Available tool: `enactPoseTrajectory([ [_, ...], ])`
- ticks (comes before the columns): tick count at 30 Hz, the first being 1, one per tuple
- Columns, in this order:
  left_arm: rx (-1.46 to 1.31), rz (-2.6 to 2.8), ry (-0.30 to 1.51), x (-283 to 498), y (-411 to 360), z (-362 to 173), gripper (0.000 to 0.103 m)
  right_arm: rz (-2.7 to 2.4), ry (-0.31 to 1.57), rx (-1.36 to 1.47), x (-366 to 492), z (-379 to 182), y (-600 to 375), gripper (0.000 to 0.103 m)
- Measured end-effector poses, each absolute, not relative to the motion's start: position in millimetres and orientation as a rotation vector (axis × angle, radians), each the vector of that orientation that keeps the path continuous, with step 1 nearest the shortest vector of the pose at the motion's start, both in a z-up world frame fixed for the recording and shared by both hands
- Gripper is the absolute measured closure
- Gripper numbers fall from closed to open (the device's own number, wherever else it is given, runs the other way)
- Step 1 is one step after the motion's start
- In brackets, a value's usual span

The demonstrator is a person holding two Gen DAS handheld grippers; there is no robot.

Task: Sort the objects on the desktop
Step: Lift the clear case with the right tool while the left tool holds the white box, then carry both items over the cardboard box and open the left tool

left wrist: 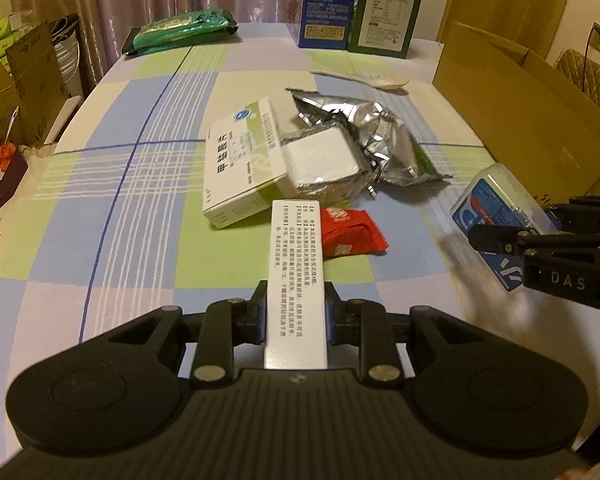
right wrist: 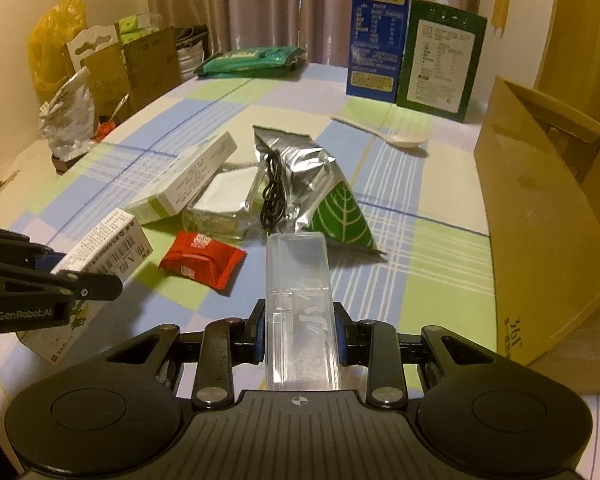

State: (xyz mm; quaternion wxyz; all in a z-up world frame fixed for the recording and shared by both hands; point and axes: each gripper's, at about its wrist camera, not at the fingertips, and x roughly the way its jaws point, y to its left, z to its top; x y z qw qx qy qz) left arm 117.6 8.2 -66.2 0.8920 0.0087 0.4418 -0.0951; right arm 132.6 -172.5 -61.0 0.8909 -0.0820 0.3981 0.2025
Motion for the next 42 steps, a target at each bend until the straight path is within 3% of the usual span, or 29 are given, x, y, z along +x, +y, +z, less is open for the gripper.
enactPoseTrajectory([
  [12,0.023,-0.278,0.873,104.4,-46.1,-23.4,0.082,0.354,0.738,-0.047,123.0,8.5,-215.0,0.075],
  [24,0.061,-0.460,0.780,124.3,-154.8,39.1,0.082,0.213,0.610,-0.038,130.5,86.3,-319.0,0.075],
  [32,0.064,-0.562,0.764,150.5,-231.4,55.1,0.082,0.112,0.650,0.013,154.5,86.5,-401.0,0.075],
  [42,0.038,-0.594,0.807,198.2,-283.5,35.9,0.082,0.102,0.694,0.052,185.2,69.8,-441.4,0.075],
])
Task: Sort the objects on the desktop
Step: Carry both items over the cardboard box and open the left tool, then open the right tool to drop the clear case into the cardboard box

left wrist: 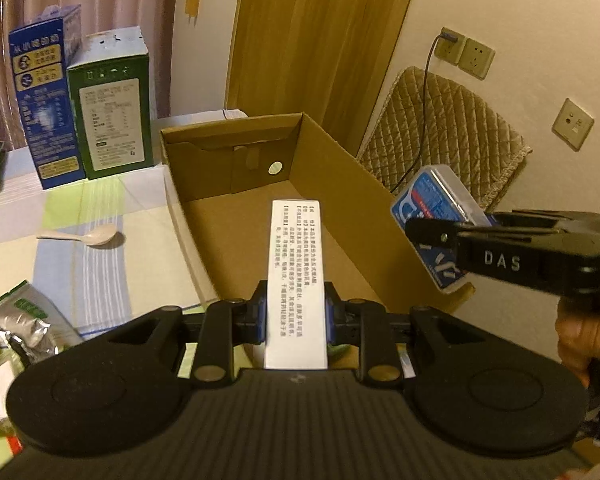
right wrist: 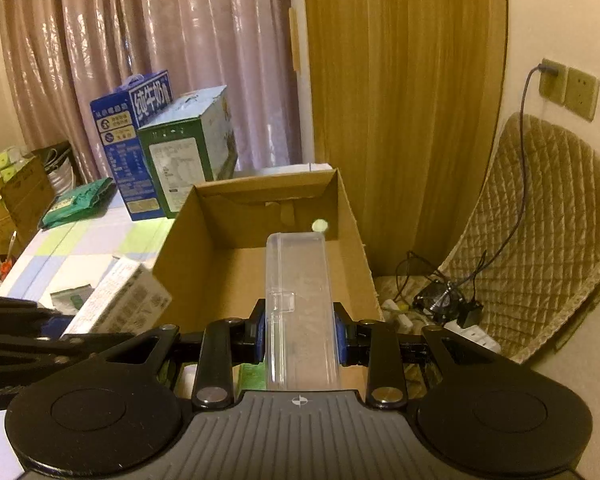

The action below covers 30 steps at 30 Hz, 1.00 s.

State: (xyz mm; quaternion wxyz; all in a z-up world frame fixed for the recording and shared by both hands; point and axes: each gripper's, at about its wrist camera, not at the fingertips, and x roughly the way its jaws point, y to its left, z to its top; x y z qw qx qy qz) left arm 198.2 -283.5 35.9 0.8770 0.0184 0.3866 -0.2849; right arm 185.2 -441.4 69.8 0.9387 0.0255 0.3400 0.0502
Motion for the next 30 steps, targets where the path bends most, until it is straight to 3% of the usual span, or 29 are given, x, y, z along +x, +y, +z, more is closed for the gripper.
enactPoseTrajectory([
  [12,-0.007,-0.582,0.811,231.6,-298.1,21.9,0.079,0.106,0.725,0.068,209.1,47.7,-448.7,0.075],
  [26,0.008,-0.548,0.786,212.9,-262.0,27.7,0.077,0.131,0.714,0.082,211.6,44.9,-442.6,0.074],
  [28,0.010,-0.546,0.784,210.6,-258.0,29.1,0.076,0.143,0.701,0.102,214.5,45.2,-442.6,0.070],
  [30,0.015,-0.542,0.777,207.9,-253.0,30.6,0.074,0.140,0.695,0.116,215.4,46.9,-443.0,0.056],
])
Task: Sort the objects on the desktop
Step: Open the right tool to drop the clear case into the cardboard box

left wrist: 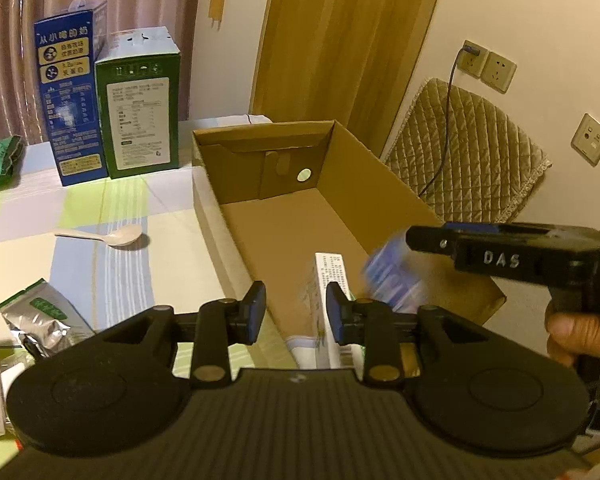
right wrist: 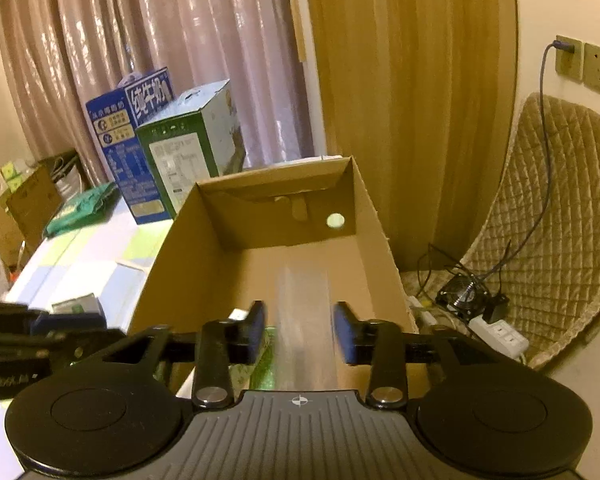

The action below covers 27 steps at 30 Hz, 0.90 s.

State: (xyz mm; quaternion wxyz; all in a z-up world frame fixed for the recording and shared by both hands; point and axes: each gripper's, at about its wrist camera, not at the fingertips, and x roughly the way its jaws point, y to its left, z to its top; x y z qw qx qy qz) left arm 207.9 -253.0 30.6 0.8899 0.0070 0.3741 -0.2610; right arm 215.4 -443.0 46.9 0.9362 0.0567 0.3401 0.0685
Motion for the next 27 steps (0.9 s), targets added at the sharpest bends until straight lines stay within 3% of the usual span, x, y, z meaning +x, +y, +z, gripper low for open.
enactPoseTrajectory([
  [12,0.019,-0.490,0.782,183.3,-214.4,31.5,0.064,0.134,0.677,0.145,187.1,61.1,-443.3,0.043],
  [19,0.021,-0.459,0.764,157.8,-187.7,42.4,0.042,0.176,0.644,0.175,153.9,80.0,-421.0,0.033],
  [27,0.025,-0.416,0.753,115.0,-142.6,42.5,0.014,0.261,0.614,0.194,117.8,94.9,-377.8,0.004],
])
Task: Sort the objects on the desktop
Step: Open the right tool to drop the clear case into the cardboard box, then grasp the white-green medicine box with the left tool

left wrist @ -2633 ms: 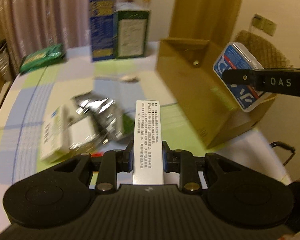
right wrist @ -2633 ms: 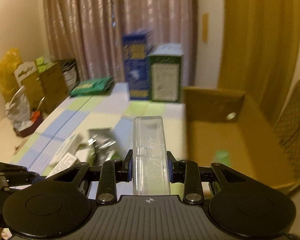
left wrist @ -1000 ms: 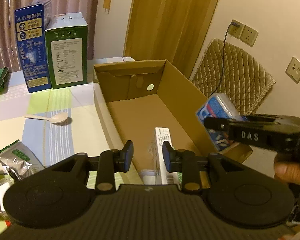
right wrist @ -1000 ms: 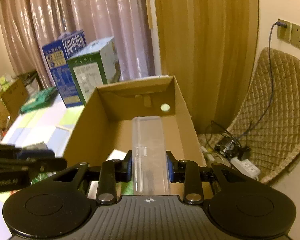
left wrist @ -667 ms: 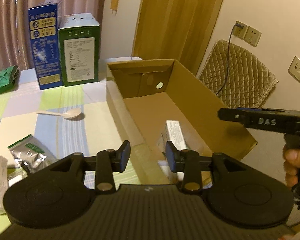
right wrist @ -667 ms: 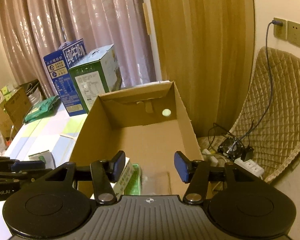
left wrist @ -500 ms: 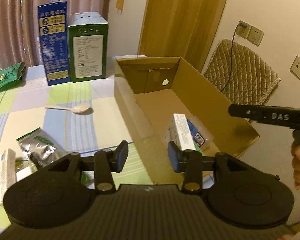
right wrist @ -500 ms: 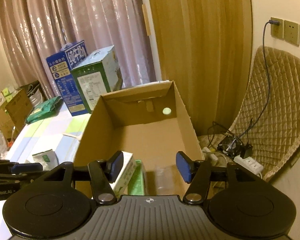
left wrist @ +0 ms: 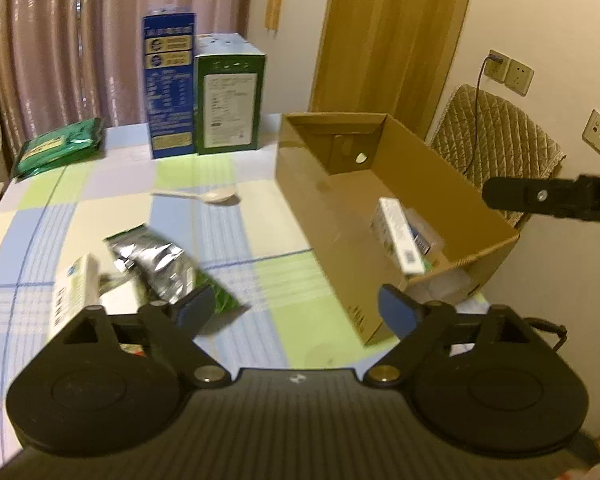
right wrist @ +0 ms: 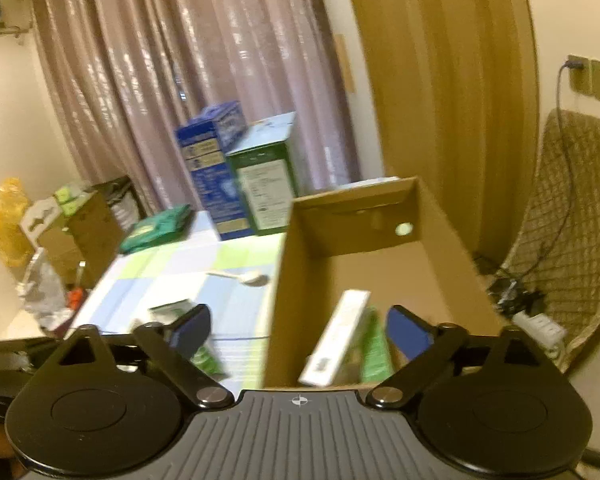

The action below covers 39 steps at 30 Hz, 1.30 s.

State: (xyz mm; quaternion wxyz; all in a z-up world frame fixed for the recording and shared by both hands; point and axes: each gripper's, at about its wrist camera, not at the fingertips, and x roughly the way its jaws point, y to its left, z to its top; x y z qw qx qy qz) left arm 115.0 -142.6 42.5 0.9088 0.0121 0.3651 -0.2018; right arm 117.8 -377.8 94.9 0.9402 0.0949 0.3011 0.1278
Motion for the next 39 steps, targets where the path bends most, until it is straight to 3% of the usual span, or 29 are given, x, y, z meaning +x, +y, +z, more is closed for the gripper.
enactPoseTrajectory([
  [5,0.031,-0.366,0.765,93.7,-100.4,35.8,0.005,0.316,0.630,0.188,103.6,95.2,-344.8,0.002],
  [19,0.002,-0.143,0.837,80.6,34.1,11.7,0.001,0.459,0.707,0.141,99.8,65.1,-253.6,0.002],
  [39,0.011,-0.181,0.916,150.4,60.7,-40.7,0.002,0.509,0.838,0.057,142.3,-11.6,-191.1,0.002],
])
